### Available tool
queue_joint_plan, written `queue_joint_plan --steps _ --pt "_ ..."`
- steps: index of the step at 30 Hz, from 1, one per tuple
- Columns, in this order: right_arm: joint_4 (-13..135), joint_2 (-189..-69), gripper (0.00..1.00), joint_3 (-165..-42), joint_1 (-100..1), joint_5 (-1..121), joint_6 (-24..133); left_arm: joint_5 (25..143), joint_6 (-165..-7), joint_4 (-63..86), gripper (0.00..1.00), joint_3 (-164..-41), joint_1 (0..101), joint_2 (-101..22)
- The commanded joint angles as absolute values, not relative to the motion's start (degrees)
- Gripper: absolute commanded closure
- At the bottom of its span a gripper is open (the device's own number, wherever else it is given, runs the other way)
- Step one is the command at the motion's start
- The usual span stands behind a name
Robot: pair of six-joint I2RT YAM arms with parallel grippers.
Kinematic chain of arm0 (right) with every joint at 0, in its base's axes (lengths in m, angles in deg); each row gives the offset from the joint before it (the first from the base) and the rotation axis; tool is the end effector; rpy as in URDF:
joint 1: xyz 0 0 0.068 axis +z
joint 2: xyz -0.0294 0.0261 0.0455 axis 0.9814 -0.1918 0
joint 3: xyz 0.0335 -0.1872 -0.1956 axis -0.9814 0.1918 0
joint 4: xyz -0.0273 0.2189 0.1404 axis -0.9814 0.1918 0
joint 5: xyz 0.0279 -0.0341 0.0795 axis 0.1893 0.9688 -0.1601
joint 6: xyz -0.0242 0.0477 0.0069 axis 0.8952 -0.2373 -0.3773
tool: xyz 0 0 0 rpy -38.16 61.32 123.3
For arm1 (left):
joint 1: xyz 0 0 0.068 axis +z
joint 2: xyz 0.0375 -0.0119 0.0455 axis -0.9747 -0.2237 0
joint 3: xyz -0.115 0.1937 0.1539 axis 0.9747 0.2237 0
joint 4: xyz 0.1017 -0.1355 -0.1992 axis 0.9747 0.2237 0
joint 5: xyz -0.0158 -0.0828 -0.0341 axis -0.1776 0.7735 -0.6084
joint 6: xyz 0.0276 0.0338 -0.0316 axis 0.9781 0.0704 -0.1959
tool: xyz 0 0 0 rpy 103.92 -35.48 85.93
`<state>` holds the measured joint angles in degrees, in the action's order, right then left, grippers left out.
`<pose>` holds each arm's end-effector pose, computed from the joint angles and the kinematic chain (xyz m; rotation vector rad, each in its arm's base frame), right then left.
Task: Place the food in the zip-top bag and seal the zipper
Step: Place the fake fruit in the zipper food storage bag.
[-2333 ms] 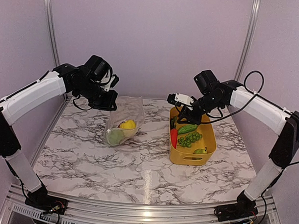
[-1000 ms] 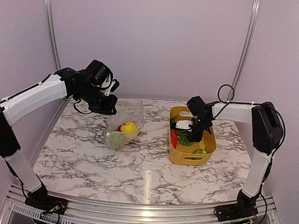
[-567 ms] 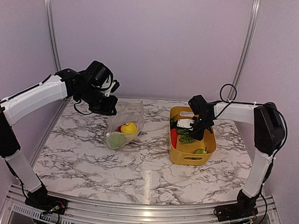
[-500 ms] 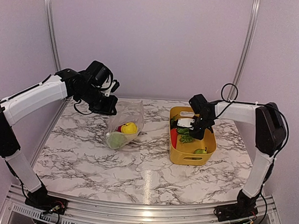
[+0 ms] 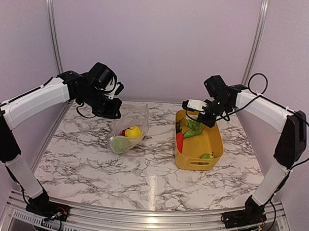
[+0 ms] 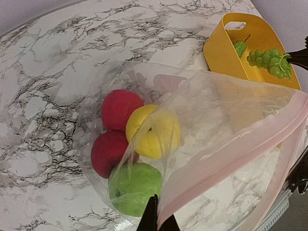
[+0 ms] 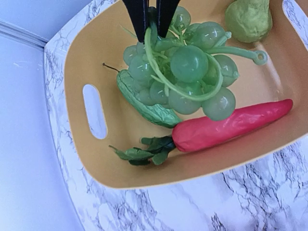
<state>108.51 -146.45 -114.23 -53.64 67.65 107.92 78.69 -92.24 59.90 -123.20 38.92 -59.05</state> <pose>0.3315 0.1566 0.2867 -1.5385 2.1246 -0.1326 0.2830 -0.2247 0.3474 0.4657 2.4314 -0.4981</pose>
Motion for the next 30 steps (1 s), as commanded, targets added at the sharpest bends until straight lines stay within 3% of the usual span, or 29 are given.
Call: queue_joint_plan --steps 1,10,30 --pt "113.20 -143.01 1.00 -120.16 -54.13 60.02 105.62 79.12 -92.45 58.70 1.00 -123.28 39.10 -59.23" --pt "118.37 -143.48 1.00 -134.01 -53.88 42.66 103.04 79.38 -93.74 57.96 1.00 -123.87 39.10 -59.95" --pt "105.13 -146.57 1.00 -147.43 -45.48 19.43 87.66 80.63 -96.34 56.97 1.00 -124.04 39.10 -59.92"
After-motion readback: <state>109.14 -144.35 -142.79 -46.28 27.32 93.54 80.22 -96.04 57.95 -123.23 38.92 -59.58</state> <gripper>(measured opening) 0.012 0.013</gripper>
